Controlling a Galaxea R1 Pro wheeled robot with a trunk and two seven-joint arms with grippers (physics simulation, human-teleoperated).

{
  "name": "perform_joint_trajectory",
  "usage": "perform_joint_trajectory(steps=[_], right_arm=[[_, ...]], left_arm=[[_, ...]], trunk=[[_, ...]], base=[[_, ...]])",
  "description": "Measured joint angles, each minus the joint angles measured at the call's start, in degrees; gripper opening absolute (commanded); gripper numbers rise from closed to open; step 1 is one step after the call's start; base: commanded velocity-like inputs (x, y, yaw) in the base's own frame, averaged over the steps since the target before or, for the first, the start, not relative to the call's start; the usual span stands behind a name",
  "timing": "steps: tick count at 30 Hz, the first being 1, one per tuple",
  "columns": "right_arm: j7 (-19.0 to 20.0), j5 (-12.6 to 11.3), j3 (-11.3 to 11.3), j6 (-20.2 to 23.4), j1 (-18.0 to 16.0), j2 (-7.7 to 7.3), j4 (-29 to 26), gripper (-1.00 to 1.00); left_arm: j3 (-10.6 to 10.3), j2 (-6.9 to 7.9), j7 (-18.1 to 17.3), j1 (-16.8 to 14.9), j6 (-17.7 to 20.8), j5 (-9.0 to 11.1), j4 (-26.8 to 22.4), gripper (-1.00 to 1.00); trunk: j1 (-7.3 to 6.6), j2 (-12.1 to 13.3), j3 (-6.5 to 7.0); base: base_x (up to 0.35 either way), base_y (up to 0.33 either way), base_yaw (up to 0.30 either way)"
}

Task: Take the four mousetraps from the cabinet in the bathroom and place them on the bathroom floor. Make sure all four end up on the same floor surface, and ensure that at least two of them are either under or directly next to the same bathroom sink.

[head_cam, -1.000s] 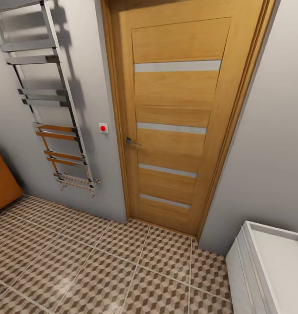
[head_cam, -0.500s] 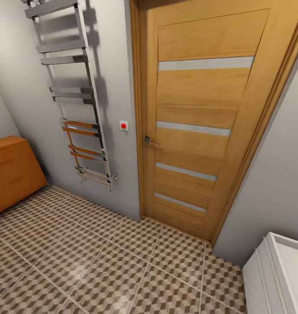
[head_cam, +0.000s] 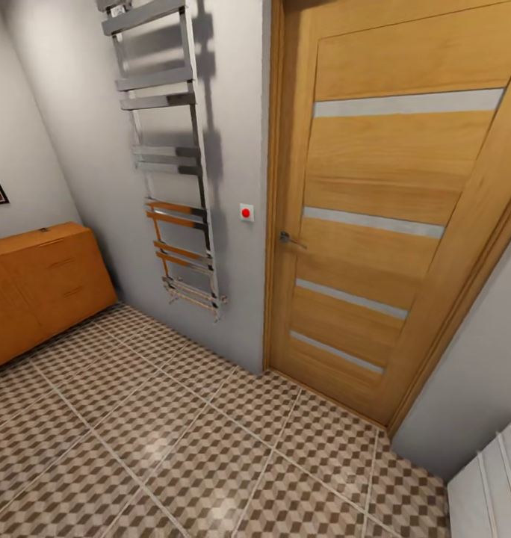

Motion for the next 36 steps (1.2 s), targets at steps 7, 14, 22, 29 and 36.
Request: perform_joint_trajectory(steps=[7,14,22,29,36], right_arm=[[0.01,0.0,0.0,0.0,0.0,0.0,0.0,1.0],[0.01,-0.01,0.0,0.0,0.0,0.0,0.0,1.0],[0.01,-0.01,0.0,0.0,0.0,0.0,0.0,1.0],[-0.04,-0.01,0.0,0.0,0.0,0.0,0.0,1.0],[-0.06,-0.02,0.0,0.0,0.0,0.0,0.0,1.0]], left_arm=[[0.0,0.0,0.02,0.0,0.0,-0.01,0.01,1.0],[0.0,-0.08,0.01,0.0,0.0,0.0,0.01,1.0],[0.0,-0.09,0.02,0.0,0.0,-0.01,0.01,1.0],[0.0,-0.09,0.02,0.0,0.0,0.0,0.01,1.0],[0.0,-0.09,0.02,0.0,0.0,0.0,0.01,1.0]], trunk=[[0.0,0.0,-0.21],[0.0,0.0,-0.41],[0.0,0.0,-0.63],[0.0,0.0,-0.83],[0.0,0.0,-1.02]], base=[[0.0,0.0,0.262],[0.0,0.0,0.261],[0.0,0.0,0.261],[0.0,0.0,0.261],[0.0,0.0,0.261]])
